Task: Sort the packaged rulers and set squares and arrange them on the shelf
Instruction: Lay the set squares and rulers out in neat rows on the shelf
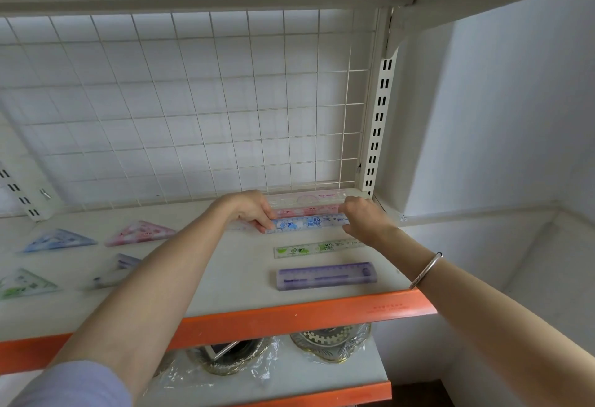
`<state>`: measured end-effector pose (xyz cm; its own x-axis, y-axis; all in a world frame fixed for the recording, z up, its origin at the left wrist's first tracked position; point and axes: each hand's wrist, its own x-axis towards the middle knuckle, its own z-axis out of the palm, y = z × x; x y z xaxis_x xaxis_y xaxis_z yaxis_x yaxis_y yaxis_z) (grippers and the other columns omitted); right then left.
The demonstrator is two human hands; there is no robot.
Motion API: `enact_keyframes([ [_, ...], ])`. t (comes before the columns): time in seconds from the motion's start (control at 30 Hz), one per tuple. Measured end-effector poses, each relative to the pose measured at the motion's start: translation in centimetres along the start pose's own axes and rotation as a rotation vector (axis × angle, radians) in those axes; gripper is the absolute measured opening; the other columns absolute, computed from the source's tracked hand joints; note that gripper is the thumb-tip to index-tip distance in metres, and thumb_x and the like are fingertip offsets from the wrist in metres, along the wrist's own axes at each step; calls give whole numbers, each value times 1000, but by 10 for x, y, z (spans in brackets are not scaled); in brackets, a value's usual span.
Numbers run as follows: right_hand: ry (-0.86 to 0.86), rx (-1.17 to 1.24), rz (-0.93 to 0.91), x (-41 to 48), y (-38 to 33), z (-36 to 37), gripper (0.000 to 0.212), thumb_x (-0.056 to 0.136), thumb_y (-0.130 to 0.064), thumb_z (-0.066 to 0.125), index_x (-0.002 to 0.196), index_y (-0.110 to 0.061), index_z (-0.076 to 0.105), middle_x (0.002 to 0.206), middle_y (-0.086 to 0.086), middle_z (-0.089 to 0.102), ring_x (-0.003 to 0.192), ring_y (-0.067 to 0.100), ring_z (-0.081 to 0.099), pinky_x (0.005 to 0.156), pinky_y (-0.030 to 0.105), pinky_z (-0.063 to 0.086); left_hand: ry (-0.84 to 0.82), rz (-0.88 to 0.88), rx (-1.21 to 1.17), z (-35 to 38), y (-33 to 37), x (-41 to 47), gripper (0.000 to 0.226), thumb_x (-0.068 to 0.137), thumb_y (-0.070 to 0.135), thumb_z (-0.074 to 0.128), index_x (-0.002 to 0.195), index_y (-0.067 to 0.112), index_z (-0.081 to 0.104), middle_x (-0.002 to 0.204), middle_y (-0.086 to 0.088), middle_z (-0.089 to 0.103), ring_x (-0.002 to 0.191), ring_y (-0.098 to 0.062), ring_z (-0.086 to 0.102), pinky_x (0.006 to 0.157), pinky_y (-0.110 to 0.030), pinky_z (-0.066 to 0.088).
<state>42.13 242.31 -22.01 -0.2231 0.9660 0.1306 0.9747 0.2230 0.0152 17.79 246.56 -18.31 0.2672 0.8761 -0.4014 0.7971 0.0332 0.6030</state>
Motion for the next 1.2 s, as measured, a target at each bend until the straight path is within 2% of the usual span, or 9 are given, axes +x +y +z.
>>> enact_keyframes([
  [0.07, 2, -7, 12, 1, 0, -1, 34, 87, -6, 52, 120, -9, 59, 111, 9, 58, 96, 26, 58, 77, 30, 46, 32, 15, -6, 1, -3, 2, 34, 81, -7, 69, 113, -13, 60, 78, -6, 62, 53, -5, 64, 59, -12, 53],
  [0.13, -1, -7, 33, 3, 2, -1, 32, 87, -7, 55, 119, -8, 60, 111, 9, 59, 98, 26, 59, 80, 30, 49, 89, 62, 37, 3, -4, 3, 37, 79, -2, 73, 114, -5, 64, 83, -6, 63, 63, -9, 64, 65, -14, 54],
  [0.23, -23, 1, 56, 5, 3, -3, 32, 86, -8, 60, 117, -7, 60, 111, 10, 61, 100, 26, 59, 84, 33, 52, 135, 162, 156, 7, -1, -1, 38, 75, 7, 80, 110, 9, 68, 97, -6, 63, 75, -11, 61, 61, -9, 48],
  [0.37, -40, 27, 62, 10, 1, -3, 33, 84, -9, 62, 117, -9, 61, 109, 10, 61, 96, 26, 60, 80, 31, 53, 183, 203, 359, 13, 0, -2, 47, 67, 13, 86, 111, 12, 68, 105, -2, 63, 90, -12, 57, 73, -19, 41],
  [0.47, -42, 58, 48, 12, 2, -2, 34, 83, -9, 64, 118, -10, 62, 109, 10, 62, 94, 25, 61, 78, 30, 53, 231, 213, 455, 18, -5, 2, 39, 68, 12, 84, 104, 11, 69, 108, -5, 66, 95, -18, 62, 82, -26, 49],
  [0.8, -153, 202, -29, 19, 13, -3, 28, 81, -9, 70, 108, -12, 67, 116, 6, 61, 104, 20, 58, 92, 27, 48, 233, 212, 584, 26, -7, 5, 38, 71, 12, 78, 108, 16, 69, 109, -2, 66, 97, -18, 63, 84, -28, 51],
  [1.0, -198, 236, -18, 20, 14, -5, 28, 77, -8, 73, 105, -10, 66, 106, 3, 59, 95, 21, 62, 86, 31, 52, 209, 217, 570, 27, -5, 6, 41, 74, 11, 77, 114, 15, 66, 114, -3, 63, 99, -18, 61, 81, -25, 49],
  [1.2, -201, 234, -21, 19, 14, -5, 26, 77, -9, 73, 103, -12, 67, 102, 0, 55, 96, 18, 55, 91, 32, 49, 188, 225, 517, 24, -9, 7, 39, 72, 10, 77, 109, 15, 67, 109, -2, 66, 96, -17, 62, 82, -26, 49],
])
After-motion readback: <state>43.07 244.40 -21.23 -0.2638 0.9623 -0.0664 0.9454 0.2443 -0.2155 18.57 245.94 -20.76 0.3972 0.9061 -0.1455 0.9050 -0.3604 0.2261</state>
